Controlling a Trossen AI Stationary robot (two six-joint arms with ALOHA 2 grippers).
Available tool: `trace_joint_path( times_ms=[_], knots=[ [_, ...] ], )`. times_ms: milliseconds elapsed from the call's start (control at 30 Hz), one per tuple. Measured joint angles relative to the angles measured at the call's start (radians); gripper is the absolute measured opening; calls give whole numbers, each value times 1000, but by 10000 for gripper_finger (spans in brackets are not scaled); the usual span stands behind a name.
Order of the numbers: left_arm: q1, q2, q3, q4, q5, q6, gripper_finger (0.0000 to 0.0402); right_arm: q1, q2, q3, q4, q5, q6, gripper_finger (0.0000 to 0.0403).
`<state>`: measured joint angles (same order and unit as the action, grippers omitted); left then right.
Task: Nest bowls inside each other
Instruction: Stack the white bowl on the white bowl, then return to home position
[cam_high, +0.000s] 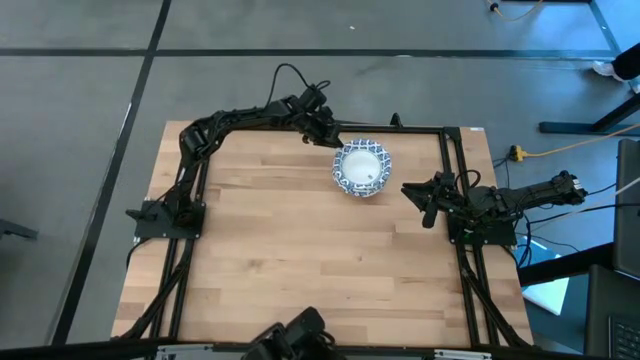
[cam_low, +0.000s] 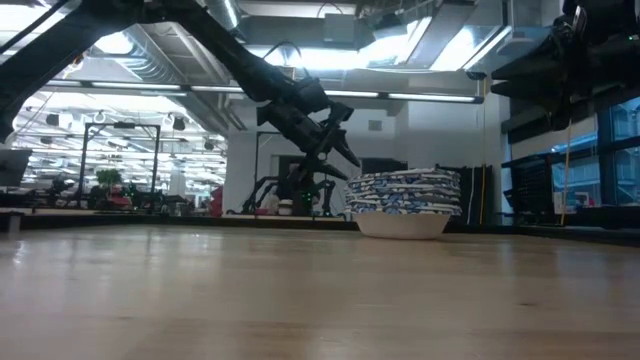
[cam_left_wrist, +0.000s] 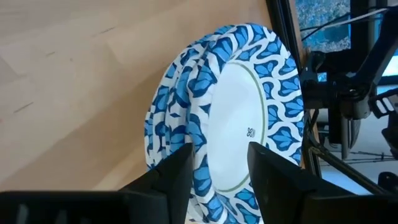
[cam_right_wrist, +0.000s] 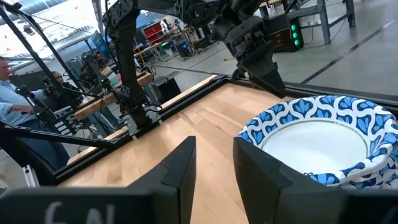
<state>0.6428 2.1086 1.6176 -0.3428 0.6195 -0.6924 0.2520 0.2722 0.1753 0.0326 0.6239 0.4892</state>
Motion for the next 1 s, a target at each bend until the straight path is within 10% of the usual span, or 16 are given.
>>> trace_joint_path(
  times_ms=[433,1000],
  knots=[
    [38,-92,-2,125,-52,194,146,0,0,0,8,2,0,108],
    [-115,-643,-148,132,-294,559,146,0,0,0,39,3,-30,108]
  ],
)
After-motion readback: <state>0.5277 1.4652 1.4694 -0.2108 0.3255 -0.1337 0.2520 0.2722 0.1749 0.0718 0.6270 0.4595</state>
